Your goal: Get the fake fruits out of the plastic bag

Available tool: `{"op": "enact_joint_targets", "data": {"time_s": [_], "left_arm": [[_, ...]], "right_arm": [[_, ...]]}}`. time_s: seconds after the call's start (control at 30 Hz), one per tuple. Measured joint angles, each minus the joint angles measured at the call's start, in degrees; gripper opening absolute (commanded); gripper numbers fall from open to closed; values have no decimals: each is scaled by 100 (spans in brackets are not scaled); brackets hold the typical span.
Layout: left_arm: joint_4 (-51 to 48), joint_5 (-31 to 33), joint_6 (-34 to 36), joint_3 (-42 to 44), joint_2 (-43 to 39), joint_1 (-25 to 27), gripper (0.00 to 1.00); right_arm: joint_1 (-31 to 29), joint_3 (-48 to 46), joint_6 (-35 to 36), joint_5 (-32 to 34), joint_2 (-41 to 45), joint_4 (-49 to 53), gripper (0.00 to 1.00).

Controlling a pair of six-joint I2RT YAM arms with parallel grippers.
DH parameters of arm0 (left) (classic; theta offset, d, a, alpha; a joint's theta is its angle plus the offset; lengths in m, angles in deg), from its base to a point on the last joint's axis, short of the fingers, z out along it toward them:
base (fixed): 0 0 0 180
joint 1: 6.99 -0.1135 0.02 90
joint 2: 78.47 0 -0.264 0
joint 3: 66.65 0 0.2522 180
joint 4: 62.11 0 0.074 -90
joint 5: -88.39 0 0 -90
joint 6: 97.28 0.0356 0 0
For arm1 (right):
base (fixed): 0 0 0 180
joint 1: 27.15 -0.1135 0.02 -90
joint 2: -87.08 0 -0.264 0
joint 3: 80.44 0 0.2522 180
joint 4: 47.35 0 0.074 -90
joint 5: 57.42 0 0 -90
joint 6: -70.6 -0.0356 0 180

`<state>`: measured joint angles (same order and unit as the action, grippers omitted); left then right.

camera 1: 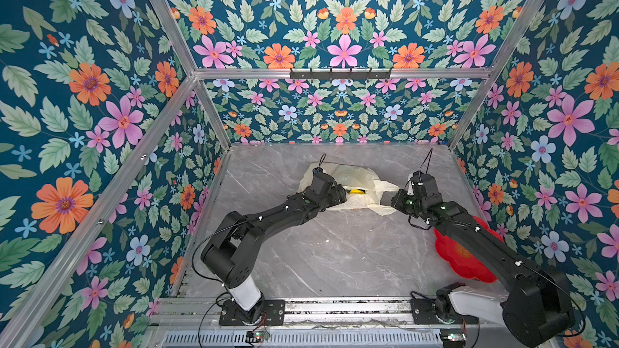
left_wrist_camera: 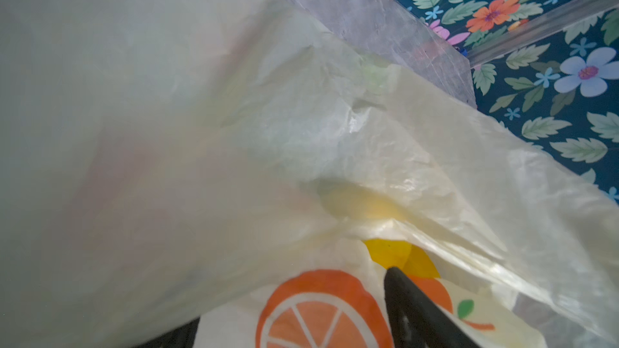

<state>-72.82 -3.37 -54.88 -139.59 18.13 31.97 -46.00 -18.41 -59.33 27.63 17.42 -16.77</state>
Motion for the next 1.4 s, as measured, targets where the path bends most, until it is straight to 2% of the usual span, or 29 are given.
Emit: {"op": "enact_joint_targets", "data": {"time_s": [0.17,0.53,0.77,1.03,1.13,1.27,1.4], "left_arm": [[13,50,33,0,155,-304,86],[-61,490,734,-70,269,-968,90],[-310,815,1340,-918,654,-994,98],[-446,811,1469,-1808,1351,-1008,98],[-597,787,1464,-2232,1720,-1008,96],[-898,667,1467,-2693,2179,-1003,88],[-1075,533,1475,-2686,2275,-997,65]], "right_arm": [[0,-7,0,107,103,28,0],[66,-17,-9,205,136,195,0],[72,-70,-22,76,-13,122,0],[70,-70,-39,-111,-195,-35,0],[70,-66,-42,-160,-205,-37,0],[70,-39,-39,-155,-216,-35,0],[81,44,-42,-125,-247,-31,0]]}}
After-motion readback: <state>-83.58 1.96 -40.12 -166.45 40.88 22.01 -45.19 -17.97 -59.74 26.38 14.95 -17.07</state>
